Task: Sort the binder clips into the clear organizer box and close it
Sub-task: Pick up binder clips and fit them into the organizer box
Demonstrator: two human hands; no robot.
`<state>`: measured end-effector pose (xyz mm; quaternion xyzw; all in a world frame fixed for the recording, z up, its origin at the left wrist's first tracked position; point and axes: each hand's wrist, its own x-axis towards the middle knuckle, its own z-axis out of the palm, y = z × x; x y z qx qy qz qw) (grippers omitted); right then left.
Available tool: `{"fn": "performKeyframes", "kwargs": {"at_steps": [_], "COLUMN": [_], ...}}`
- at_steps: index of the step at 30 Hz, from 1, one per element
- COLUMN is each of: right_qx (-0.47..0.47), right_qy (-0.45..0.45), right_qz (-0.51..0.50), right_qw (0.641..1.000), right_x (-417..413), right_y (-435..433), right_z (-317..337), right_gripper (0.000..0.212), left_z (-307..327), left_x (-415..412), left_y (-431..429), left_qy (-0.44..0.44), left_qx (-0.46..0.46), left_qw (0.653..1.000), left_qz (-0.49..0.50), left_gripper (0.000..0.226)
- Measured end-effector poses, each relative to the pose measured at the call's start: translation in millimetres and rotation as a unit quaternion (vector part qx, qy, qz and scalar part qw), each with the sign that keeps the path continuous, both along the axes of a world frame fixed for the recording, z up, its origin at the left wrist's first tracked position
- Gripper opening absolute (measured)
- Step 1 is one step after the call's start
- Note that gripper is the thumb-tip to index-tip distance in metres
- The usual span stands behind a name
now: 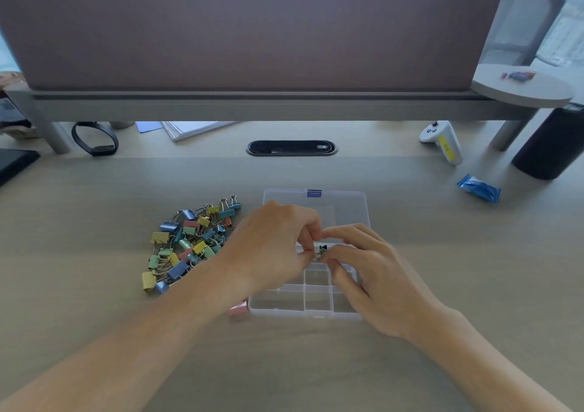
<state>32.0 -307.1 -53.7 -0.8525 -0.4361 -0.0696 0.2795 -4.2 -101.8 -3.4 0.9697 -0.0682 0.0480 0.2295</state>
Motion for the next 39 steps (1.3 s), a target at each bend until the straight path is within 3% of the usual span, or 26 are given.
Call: {"fn": "performKeyframes", "kwargs": {"at_steps": [9,13,17,21,27,39], "right_qx": [-0.033,-0.022,-0.010,-0.001,-0.004,-0.004], "right_qy": [0.010,0.002,0.011,0.013,0.018,0.024], "right_qz": [0.005,0.000,-0.004,-0.006,-0.009,-0.009], "right_qw": [0.999,1.000,1.000,1.000,1.000,1.000], "right_x": [0,-1,-1,-2,-2,-2], "right_y": [2,1,0,1,0,0], "right_z": [0,-1,-4,-5,-4,-4], "right_gripper": [0.033,0.028,0.031,0.032,0.032,0.033], "left_z": [-2,5,18,26,24,14], "left_x": [-3,0,6,8,10,10], "left_y": [5,29,81,113,114,114], "left_qy": [0.018,-0.010,0.013,0.078,0.128,0.104], "left_qx": [-0.061,-0.086,0.020,0.117,0.157,0.177], "left_qw": [0.998,0.996,0.996,0.987,0.979,0.978], "left_qz": [-0.012,0.028,0.090,0.083,0.038,0.048], "left_gripper": [0.015,0.017,0.025,0.025,0.020,0.015]}}
